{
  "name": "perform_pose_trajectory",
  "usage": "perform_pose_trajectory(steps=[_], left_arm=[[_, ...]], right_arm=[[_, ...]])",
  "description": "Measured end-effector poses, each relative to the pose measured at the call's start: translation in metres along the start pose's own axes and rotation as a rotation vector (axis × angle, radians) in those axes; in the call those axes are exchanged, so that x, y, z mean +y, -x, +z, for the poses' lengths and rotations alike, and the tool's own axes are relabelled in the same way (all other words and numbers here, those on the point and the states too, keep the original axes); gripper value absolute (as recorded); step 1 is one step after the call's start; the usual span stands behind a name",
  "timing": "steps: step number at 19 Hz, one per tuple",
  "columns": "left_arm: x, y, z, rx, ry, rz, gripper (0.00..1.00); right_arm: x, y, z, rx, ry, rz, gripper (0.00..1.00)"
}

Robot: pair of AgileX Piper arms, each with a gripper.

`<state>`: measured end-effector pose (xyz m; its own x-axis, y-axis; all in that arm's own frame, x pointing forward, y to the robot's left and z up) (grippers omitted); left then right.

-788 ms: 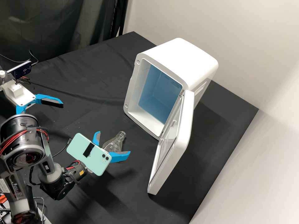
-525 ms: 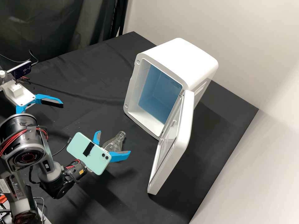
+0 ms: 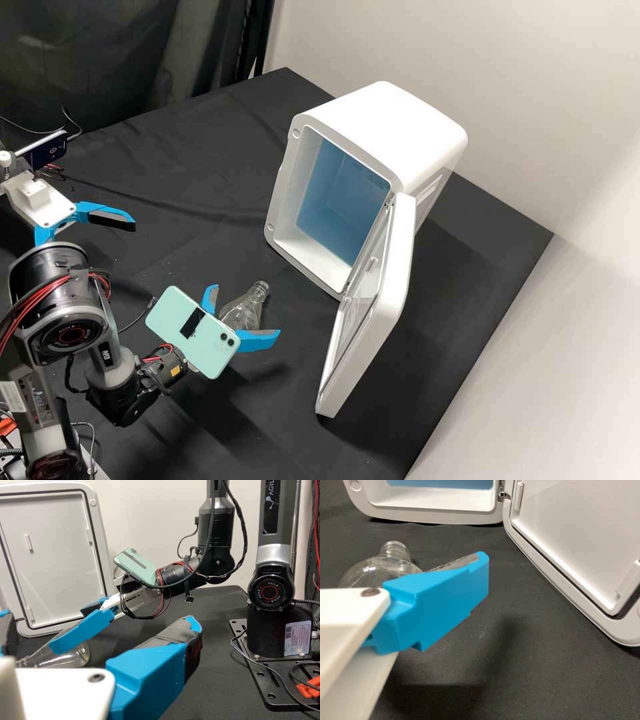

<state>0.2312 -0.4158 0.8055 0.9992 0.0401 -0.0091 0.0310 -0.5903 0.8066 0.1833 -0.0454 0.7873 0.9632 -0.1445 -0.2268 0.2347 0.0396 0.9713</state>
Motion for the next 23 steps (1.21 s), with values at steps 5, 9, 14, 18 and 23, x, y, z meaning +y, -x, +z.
perform_pose_trajectory(steps=[5,9,14,18,23], left_arm=[[-0.0002,0.0,0.002,-0.003,0.001,0.0,1.0],[-0.0003,0.0,0.002,-0.006,-0.004,-0.001,1.0],[-0.0004,0.0,0.002,-0.007,-0.004,-0.001,1.0],[-0.0004,0.0,0.002,-0.007,-0.004,-0.001,1.0],[-0.0004,0.0,0.002,-0.007,-0.004,-0.001,1.0]], right_arm=[[0.001,0.0,0.005,-0.025,-0.013,0.004,0.0],[0.002,0.001,0.006,-0.029,-0.014,0.012,0.0],[0.006,0.002,0.002,-0.014,-0.001,0.033,1.0],[0.009,0.004,-0.001,0.002,0.012,0.056,1.0],[0.011,0.005,-0.003,0.007,0.016,0.067,1.0]])
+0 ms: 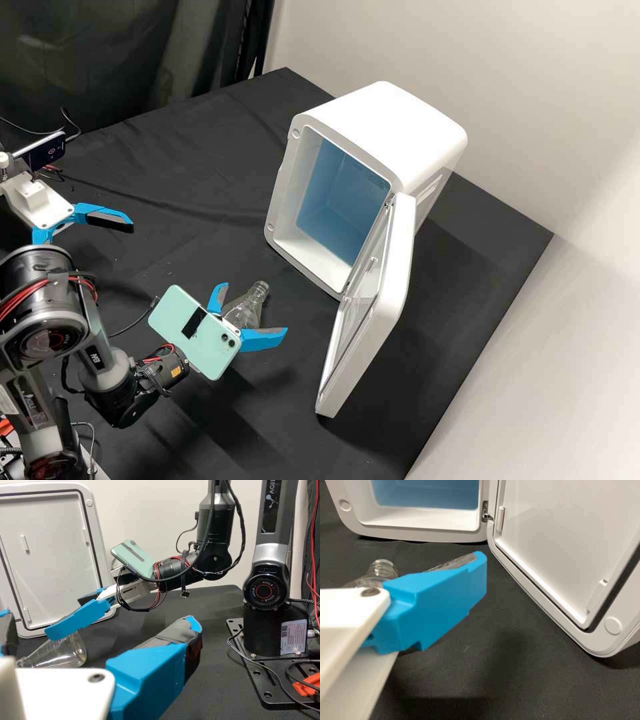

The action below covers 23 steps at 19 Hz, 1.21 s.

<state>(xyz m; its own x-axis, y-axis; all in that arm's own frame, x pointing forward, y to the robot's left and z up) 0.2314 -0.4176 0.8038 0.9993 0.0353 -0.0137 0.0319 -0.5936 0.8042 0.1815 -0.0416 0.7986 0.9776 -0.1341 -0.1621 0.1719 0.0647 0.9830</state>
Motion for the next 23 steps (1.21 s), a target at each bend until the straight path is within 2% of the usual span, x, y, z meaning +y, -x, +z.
perform_pose_trajectory(steps=[10,11,23], left_arm=[[0.0,0.0,0.0,0.0,0.0,0.0,1.0],[0.0,0.0,0.0,0.0,0.0,0.0,1.0],[0.0,0.0,0.0,0.0,-0.002,0.0,1.0]], right_arm=[[0.0009,0.0,-0.0032,0.007,0.002,0.013,1.0],[0.0005,-0.0002,-0.0037,0.009,0.002,0.012,0.0],[0.0004,-0.0005,-0.0041,0.007,-0.002,0.015,0.0]])
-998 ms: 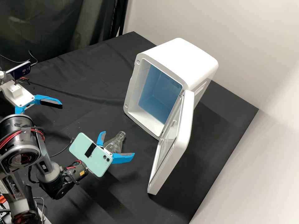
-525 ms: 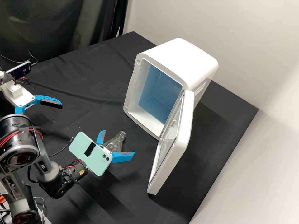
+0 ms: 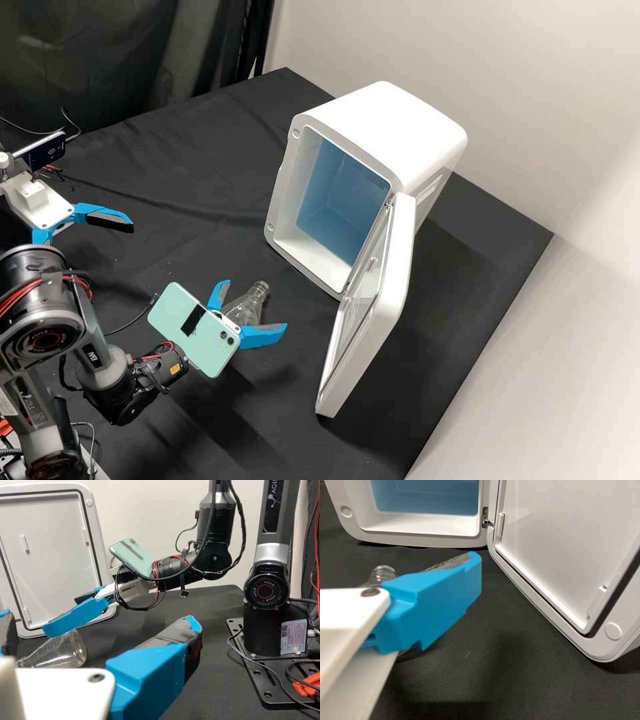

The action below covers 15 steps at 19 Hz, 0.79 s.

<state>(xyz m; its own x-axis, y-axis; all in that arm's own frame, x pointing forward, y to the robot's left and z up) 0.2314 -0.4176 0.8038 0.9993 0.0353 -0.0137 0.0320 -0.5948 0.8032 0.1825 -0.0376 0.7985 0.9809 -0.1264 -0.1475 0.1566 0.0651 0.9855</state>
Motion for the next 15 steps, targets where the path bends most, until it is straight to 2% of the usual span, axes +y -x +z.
perform_pose_trajectory(steps=[2,3,7,15], left_arm=[[0.0,0.0,0.0,0.0,-0.018,0.0,1.0],[0.0,0.0,0.0002,-0.001,-0.021,0.0,1.0],[-0.0003,-0.0001,0.002,-0.009,-0.022,-0.001,1.0],[-0.0004,-0.0001,0.0025,-0.011,-0.022,-0.002,1.0]], right_arm=[[-0.0003,-0.0001,0.0002,-0.001,-0.001,-0.002,0.0],[-0.0005,-0.0002,0.0005,-0.002,-0.002,-0.003,0.0],[-0.0024,-0.0011,0.0023,-0.011,-0.007,-0.015,0.0],[-0.0025,-0.0011,0.0024,-0.011,-0.007,-0.015,0.0]])
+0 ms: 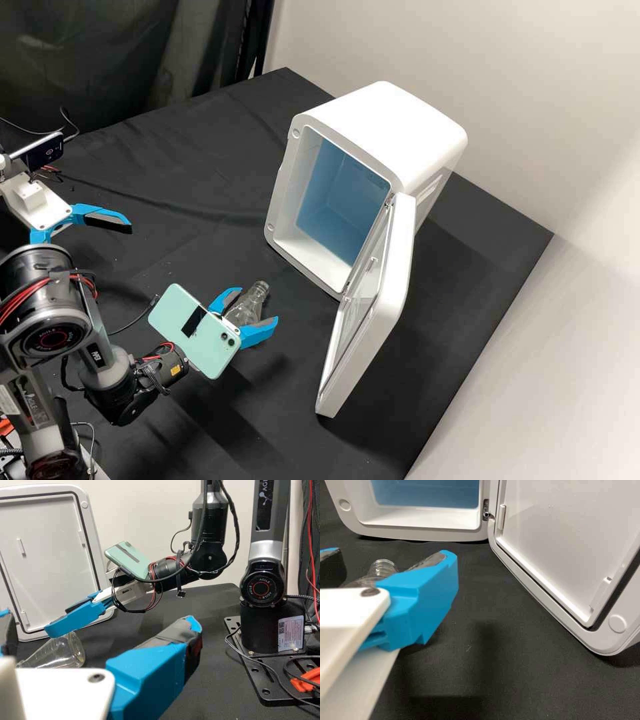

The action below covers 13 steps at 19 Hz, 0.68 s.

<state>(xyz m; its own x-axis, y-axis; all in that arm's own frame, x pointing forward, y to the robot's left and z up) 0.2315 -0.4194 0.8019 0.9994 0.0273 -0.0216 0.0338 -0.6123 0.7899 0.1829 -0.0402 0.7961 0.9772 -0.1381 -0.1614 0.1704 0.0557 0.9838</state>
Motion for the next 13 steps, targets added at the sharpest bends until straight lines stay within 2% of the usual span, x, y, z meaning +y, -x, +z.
perform_pose_trajectory(steps=[13], left_arm=[[-0.0006,0.0004,0.0014,-0.006,0.0,-0.003,1.0]], right_arm=[[0.0018,0.0006,0.0022,-0.012,-0.003,0.01,0.0]])
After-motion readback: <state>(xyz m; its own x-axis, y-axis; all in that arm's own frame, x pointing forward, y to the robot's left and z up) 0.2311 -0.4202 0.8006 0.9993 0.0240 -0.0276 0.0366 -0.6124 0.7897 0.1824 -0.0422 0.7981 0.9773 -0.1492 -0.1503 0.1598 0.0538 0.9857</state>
